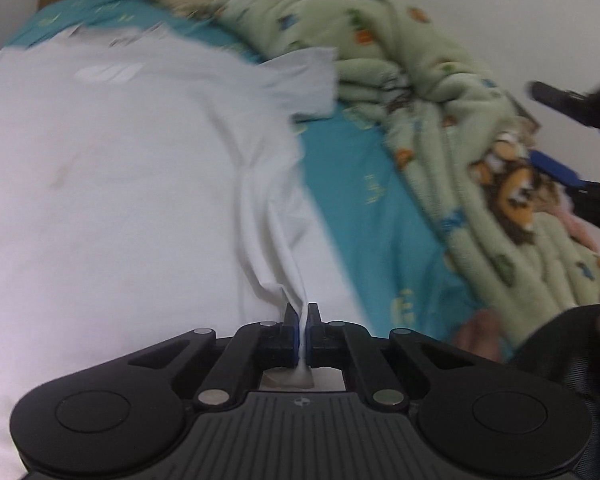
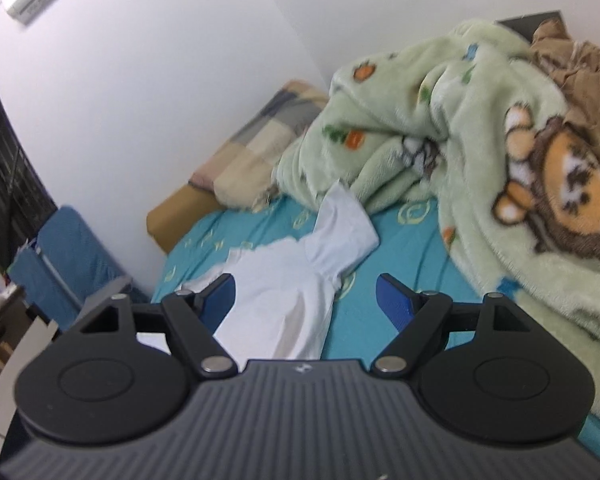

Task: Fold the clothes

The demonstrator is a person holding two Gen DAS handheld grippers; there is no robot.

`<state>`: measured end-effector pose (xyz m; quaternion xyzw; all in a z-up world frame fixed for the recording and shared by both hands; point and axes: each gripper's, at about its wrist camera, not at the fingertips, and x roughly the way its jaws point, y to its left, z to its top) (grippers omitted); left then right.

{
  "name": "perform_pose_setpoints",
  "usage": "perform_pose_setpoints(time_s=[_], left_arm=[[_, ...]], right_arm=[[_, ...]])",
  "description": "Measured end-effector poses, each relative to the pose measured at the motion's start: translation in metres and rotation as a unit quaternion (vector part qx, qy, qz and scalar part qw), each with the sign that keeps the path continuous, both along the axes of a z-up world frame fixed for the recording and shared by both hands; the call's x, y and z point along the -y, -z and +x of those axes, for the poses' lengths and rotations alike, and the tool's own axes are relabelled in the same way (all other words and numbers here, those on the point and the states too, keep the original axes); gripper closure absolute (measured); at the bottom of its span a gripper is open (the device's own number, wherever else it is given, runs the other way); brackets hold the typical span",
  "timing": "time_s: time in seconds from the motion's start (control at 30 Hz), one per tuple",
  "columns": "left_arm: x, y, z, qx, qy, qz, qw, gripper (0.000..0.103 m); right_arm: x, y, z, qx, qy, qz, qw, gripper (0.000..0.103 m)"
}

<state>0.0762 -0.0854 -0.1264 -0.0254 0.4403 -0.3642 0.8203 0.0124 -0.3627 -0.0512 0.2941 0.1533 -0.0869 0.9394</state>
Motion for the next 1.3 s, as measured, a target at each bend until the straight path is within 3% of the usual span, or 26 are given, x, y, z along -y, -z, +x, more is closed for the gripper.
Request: perform_pose_setpoints(time_s=[0.17, 0.27, 0.4, 0.47, 0.53, 0.57, 0.6, 0.83, 0.93, 1.1, 1.3], left_arm=[[0.078, -0.012, -0.035, 0.030, 0.064, -0.003, 0.9975, 0.100], [0.112, 0.004, -0.042, 0.023, 0.082, 0.007, 0.9963, 0.100], [0.128, 0.028, -0.040, 0.007, 0.093, 0.031, 0.9951, 0.099], [0.126, 0.028, -0.036, 0.004, 0.083, 0.032, 0.9960, 0.085], [0.120, 0.019, -0.036, 0.021, 0.057, 0.049, 0.9970, 0.036], [0.115, 0.012, -0.038, 0.038, 0.045, 0.054, 0.9968, 0.020], [0.111, 0.007, -0.039, 0.055, 0.035, 0.058, 0.9962, 0.016], [0.052, -0.035, -0.023, 0.110, -0.045, 0.056, 0.9913, 0.011], [0.019, -0.058, -0.017, 0.147, -0.089, 0.053, 0.9837, 0.003], [-0.031, -0.086, -0.008, 0.188, -0.153, 0.047, 0.9691, 0.001], [-0.069, -0.092, -0.009, 0.233, -0.189, 0.064, 0.9517, 0.000]], right_arm=[[0.007, -0.002, -0.009, 0.022, 0.012, -0.002, 1.000, 0.023], [0.011, -0.003, -0.013, 0.034, 0.017, -0.005, 0.999, 0.023], [0.008, -0.002, -0.008, 0.027, -0.003, -0.031, 0.999, 0.023], [0.005, 0.000, -0.003, 0.018, -0.013, -0.042, 0.999, 0.023], [0.003, 0.001, 0.002, 0.011, -0.022, -0.044, 0.999, 0.023], [0.003, 0.000, 0.003, 0.010, -0.025, -0.044, 0.999, 0.023], [0.002, 0.000, 0.003, 0.010, -0.027, -0.045, 0.999, 0.023], [-0.011, 0.000, 0.006, 0.003, -0.044, -0.077, 0.996, 0.023], [-0.023, -0.001, 0.010, 0.000, -0.065, -0.103, 0.993, 0.023], [-0.040, -0.001, 0.017, 0.002, -0.090, -0.119, 0.989, 0.023], [-0.061, -0.004, 0.018, 0.009, -0.098, -0.154, 0.983, 0.024]])
